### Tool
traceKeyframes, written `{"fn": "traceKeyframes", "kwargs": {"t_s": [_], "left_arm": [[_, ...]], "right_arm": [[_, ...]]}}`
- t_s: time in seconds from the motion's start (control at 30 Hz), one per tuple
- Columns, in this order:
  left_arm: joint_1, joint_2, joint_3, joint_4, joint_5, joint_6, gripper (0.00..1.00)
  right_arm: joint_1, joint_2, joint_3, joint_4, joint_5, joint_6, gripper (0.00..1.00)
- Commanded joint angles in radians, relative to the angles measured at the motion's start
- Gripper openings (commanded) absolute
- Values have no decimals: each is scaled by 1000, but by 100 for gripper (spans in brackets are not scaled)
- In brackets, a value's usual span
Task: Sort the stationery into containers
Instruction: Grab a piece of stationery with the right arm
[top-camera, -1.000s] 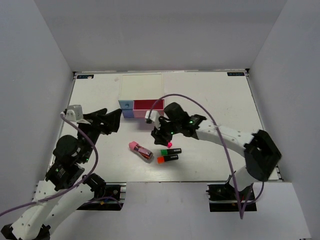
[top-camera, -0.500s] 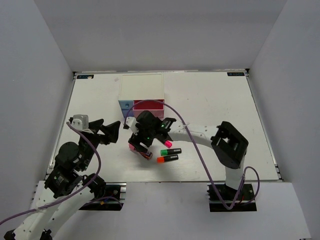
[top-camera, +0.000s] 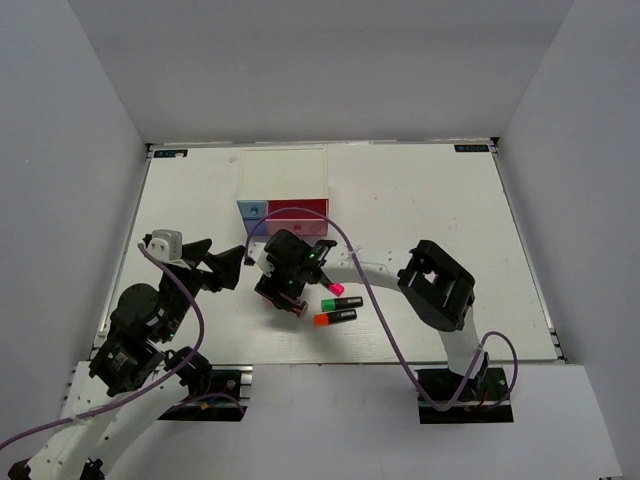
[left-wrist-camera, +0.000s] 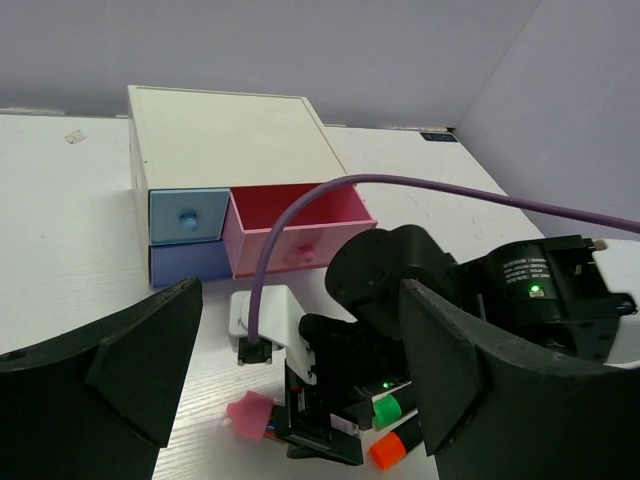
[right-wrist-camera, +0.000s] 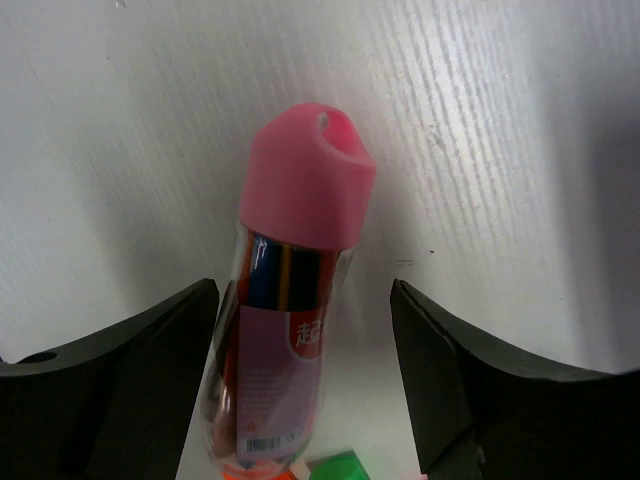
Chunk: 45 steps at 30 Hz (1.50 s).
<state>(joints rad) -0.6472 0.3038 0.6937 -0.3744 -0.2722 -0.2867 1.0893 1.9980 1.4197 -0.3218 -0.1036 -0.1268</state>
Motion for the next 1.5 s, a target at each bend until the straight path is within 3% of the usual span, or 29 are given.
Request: {"fn": "traceKeyframes", "kwargs": {"t_s": [0.0,0.3,0.4,0.7,0.8,1.03,1.17,1.3,1.47], "left_arm": [[6,-8,-5,-11,24,14,89],[6,-17,-5,-11,24,14,89],[6,-17,-5,-11,14,14,89],[6,-115,-25,28,33,23,89],[6,-161,-34,49,53,32,89],[6,-212,-56,68,62,41,89],[6,-203,-56,68,62,41,89],[6,-193,-56,68,62,50,89],[6,-184,-56,68,62,50,89]], "right_arm": [[15,30,42,-60,-19,-17,75],[29,54,59,-106,-45,-48,69],[27,50,65,-131,-71,-66,60],[23,-142,45,-115,-145,-134,14],[21,-225,12,-86,-114,-149,9],[11,-424,-62,25,14,-203,4],[-5,-501,-125,139,163,-330,4],[-25,-478,-117,275,312,-480,3],[-39,-390,-70,354,375,-651,3]]}}
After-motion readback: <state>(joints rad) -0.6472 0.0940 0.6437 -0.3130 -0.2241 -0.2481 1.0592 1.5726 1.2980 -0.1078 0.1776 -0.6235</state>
